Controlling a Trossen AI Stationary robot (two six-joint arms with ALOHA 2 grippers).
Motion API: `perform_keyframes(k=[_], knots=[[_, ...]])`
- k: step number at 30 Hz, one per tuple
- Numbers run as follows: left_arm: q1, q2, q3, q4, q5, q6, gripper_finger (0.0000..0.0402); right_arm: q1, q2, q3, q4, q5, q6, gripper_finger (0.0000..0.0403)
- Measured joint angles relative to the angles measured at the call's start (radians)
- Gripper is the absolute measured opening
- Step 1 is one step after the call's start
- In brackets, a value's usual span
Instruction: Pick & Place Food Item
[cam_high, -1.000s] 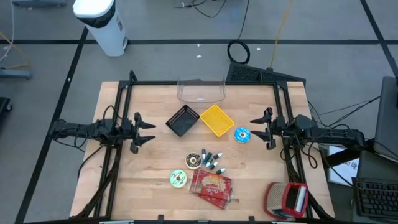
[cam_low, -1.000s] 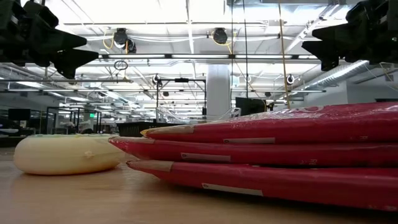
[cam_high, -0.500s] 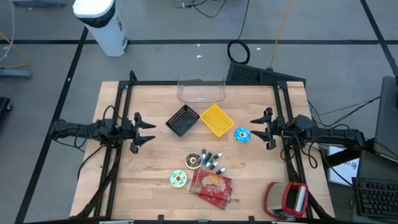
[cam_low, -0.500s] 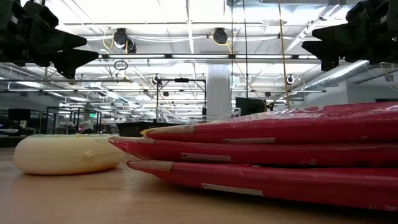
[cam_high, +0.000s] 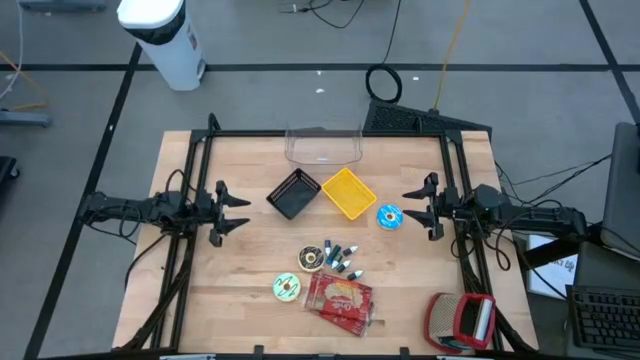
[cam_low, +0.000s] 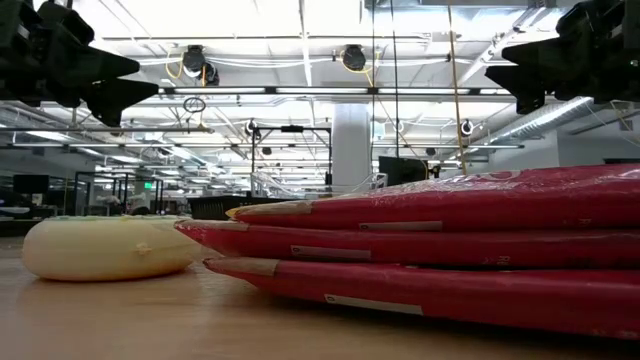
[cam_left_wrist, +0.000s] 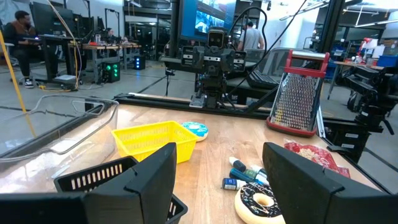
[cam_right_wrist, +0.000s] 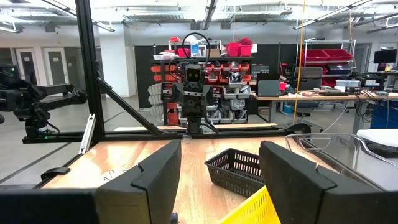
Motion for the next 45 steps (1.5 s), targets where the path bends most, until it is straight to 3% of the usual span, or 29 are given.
perform_keyframes(k=[19,22,28,32,45], knots=[[0.0,0.0,0.0,0.0,0.0,0.0,0.0241,0.001,0.001,0.0,0.071,-0.001,0.013,0.0208],[0.0,0.0,0.0,0.0,0.0,0.0,0.0241,0.001,0.0,0.0,0.16,-0.002,0.119,0.0208],[0.0,0.0,0.0,0.0,0.0,0.0,0.0241,0.001,0.0,0.0,0.326,-0.001,0.482,0.0208],[0.0,0.0,0.0,0.0,0.0,0.0,0.0241,0.002,0.0,0.0,0.351,0.002,0.593,0.0208],[0.0,0.0,0.0,0.0,0.0,0.0,0.0241,0.001,0.0,0.0,0.317,-0.017,0.486,0.0208]])
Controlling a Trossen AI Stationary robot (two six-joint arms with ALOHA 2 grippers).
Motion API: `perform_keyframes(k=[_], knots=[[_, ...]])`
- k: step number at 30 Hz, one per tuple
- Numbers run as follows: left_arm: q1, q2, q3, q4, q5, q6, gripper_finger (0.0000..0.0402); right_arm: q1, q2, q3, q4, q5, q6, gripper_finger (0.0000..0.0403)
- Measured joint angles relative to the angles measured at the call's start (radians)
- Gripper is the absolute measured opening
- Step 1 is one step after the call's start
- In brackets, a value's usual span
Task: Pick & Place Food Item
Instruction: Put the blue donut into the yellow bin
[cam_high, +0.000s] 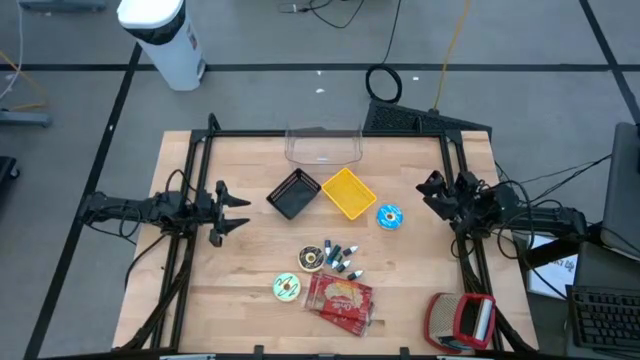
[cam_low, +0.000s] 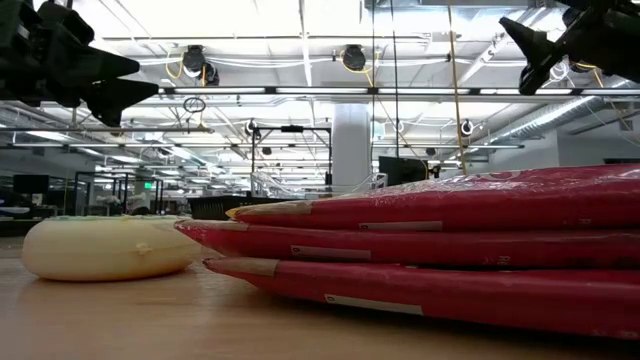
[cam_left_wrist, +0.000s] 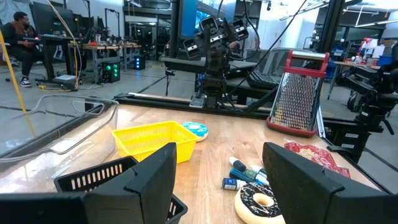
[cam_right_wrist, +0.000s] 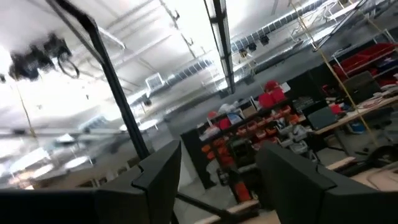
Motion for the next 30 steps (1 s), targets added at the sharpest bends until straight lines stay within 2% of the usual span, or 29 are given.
perform_keyframes(k=[4,9,11,13,18,21,26,30], knots=[[0.0,0.0,0.0,0.0,0.0,0.0,0.0241,0.001,0.004,0.0,-0.039,-0.1,-0.084,0.0208],[0.0,0.0,0.0,0.0,0.0,0.0,0.0241,0.001,0.07,0.023,-0.046,0.049,-0.071,0.0209],[0.0,0.0,0.0,0.0,0.0,0.0,0.0241,0.002,0.124,0.068,-0.124,0.08,-0.053,0.0212],[0.0,0.0,0.0,0.0,0.0,0.0,0.0241,0.012,0.199,0.137,-0.287,0.126,-0.042,0.022],[0.0,0.0,0.0,0.0,0.0,0.0,0.0241,0.048,0.448,0.352,-0.682,0.345,-0.03,0.025],[0.0,0.0,0.0,0.0,0.0,0.0,0.0241,0.053,0.604,0.444,-0.874,0.384,0.005,0.0266],[0.0,0.0,0.0,0.0,0.0,0.0,0.0241,0.053,0.824,0.515,-1.046,0.382,0.058,0.0276],[0.0,0.0,0.0,0.0,0.0,0.0,0.0241,0.053,0.944,0.515,-1.037,0.381,0.04,0.0272]])
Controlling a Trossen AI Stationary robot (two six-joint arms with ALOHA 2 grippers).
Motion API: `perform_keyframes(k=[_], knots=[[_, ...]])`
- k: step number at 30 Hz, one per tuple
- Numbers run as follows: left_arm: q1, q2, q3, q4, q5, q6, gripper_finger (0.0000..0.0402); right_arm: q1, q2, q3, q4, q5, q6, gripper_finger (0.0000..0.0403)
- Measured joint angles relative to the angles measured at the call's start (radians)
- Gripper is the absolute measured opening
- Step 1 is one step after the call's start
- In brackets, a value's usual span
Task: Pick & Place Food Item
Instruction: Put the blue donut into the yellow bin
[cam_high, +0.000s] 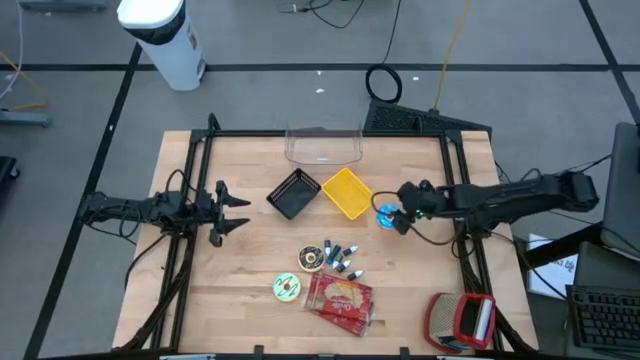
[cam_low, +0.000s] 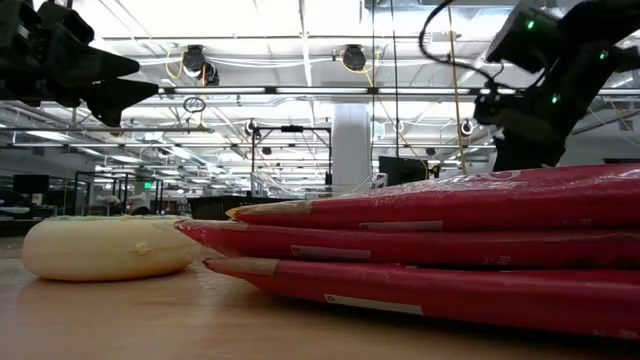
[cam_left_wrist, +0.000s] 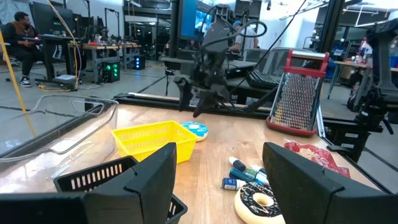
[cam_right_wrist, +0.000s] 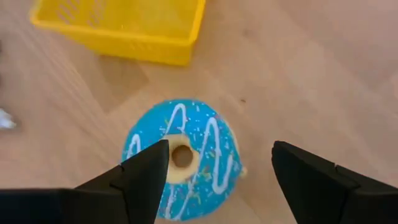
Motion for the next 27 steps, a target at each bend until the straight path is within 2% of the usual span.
perform_keyframes(k=[7,16,20,27], knots=[[0.0,0.0,0.0,0.0,-0.001,0.0,0.0241,-0.001,0.126,-0.003,0.009,-0.023,0.005,0.0268],[0.0,0.0,0.0,0.0,-0.001,0.0,0.0241,-0.002,0.205,-0.002,0.034,-0.022,0.09,0.0259],[0.0,0.0,0.0,0.0,-0.001,0.0,0.0241,-0.002,0.211,-0.002,0.033,-0.024,0.105,0.0224],[0.0,0.0,0.0,0.0,-0.001,0.0,0.0241,-0.002,0.184,-0.003,0.036,-0.031,0.028,0.0131]])
